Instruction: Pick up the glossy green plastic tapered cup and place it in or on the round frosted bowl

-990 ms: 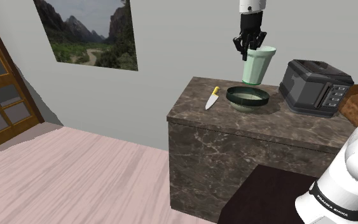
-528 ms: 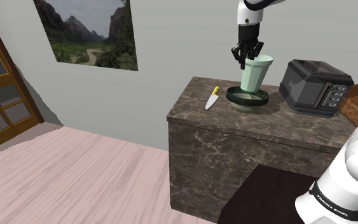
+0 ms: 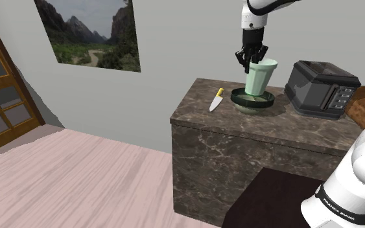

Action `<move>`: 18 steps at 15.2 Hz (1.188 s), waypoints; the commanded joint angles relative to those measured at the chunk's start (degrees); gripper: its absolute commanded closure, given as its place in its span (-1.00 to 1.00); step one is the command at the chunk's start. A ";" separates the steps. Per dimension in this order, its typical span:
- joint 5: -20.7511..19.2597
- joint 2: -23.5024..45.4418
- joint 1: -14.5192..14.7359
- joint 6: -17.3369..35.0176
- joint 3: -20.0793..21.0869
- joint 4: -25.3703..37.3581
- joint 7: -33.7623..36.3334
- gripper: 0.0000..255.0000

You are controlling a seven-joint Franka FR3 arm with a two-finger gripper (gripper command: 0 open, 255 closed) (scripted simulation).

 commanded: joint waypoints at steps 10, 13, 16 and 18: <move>0.38 1.75 0.43 -7.30 0.79 9.02 -0.26 -1.00; 0.38 1.75 0.43 -7.30 0.79 9.02 -0.26 -1.00; 0.38 1.75 0.43 -7.30 0.79 9.02 -0.26 -1.00; 0.38 1.75 0.43 -7.30 0.79 9.02 -0.26 -1.00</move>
